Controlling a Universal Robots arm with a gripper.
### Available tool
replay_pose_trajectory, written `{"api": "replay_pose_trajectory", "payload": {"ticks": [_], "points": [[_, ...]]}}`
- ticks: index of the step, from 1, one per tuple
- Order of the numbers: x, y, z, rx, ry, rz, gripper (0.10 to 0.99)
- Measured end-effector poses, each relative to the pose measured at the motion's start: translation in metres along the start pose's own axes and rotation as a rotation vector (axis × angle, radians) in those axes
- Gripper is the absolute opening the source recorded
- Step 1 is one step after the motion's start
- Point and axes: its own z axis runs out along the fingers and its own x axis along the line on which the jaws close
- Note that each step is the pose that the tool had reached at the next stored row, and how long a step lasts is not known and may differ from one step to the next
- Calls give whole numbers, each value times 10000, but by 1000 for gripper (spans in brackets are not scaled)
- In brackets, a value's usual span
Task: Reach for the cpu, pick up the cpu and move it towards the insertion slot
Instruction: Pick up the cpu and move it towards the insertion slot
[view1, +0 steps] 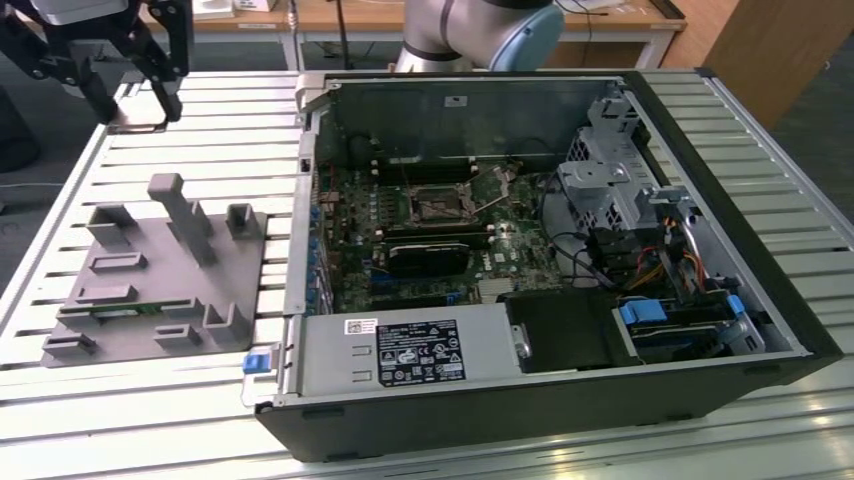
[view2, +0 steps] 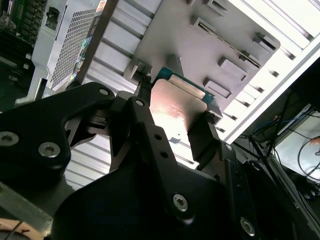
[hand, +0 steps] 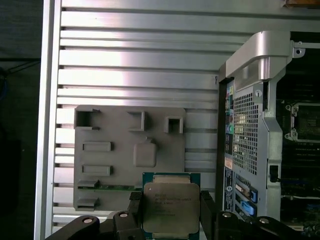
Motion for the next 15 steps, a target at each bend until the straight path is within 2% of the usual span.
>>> {"api": "replay_pose_trajectory", "payload": {"ticks": [15], "points": [[-271,0,1,0,0,0,541]]}}
